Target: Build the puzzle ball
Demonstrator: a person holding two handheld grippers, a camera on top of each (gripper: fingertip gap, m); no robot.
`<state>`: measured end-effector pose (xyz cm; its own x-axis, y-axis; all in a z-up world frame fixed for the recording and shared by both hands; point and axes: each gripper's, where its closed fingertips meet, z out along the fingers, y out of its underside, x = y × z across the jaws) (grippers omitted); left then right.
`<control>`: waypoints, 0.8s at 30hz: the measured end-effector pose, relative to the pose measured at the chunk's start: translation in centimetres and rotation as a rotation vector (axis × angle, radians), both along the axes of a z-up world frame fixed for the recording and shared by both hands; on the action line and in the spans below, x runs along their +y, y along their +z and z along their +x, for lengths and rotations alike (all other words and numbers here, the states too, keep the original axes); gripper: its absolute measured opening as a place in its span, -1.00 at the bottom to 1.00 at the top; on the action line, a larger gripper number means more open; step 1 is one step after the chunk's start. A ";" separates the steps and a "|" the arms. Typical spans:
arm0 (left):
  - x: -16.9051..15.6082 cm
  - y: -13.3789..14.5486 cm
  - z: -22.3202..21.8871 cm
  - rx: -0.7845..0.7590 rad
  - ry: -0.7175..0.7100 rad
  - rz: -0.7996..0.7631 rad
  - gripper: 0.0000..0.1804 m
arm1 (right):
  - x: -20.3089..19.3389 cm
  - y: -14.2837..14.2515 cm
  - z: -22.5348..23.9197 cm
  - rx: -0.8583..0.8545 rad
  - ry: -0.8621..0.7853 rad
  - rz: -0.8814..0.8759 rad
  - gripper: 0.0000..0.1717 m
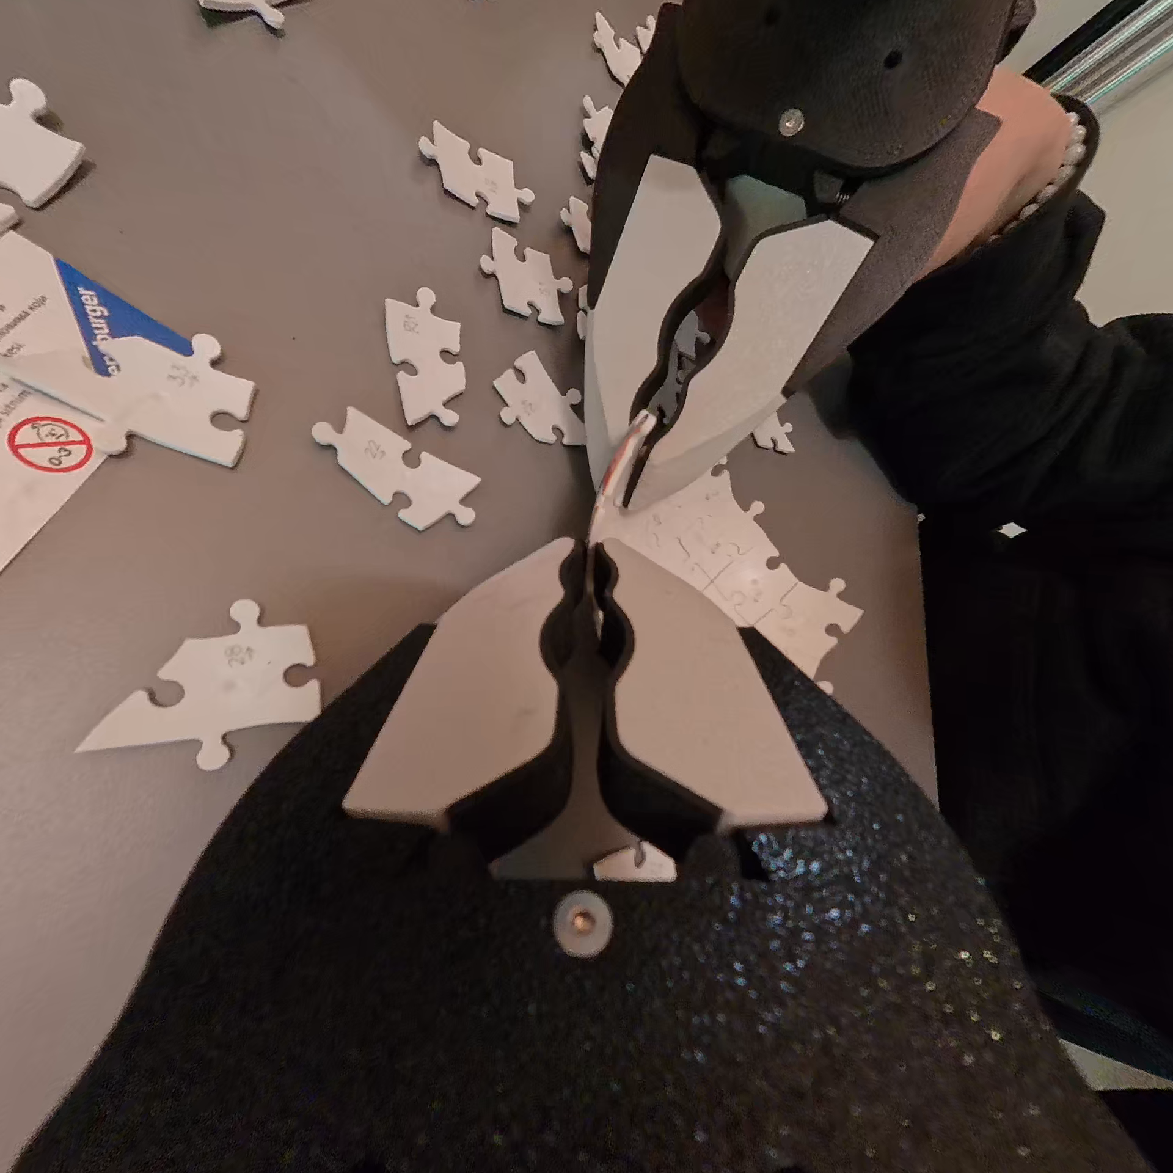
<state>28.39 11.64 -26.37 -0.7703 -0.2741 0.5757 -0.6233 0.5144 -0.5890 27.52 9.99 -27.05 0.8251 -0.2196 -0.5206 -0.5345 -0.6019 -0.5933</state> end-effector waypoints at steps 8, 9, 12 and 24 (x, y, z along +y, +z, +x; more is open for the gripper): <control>0.3 0.4 -0.3 -0.029 -0.048 -0.038 -0.97 | 0.3 0.2 0.1 0.002 0.007 0.016 -0.97; 0.3 0.4 -0.4 -0.036 -0.053 -0.039 -0.97 | 0.3 0.2 0.1 -0.005 0.010 0.011 -0.97; 0.1 0.6 -0.4 -0.051 -0.059 -0.050 -0.91 | 0.5 0.3 0.2 -0.029 0.007 0.001 -0.97; 0.8 0.2 -0.9 -0.162 -0.108 0.114 -0.85 | 1.1 0.5 -0.1 -0.092 0.017 -0.050 -0.97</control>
<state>27.48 12.42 -26.21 -0.8784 -0.2418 0.4123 -0.4634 0.6419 -0.6108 27.46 11.14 -26.58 0.8726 -0.2286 -0.4316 -0.4687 -0.6404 -0.6085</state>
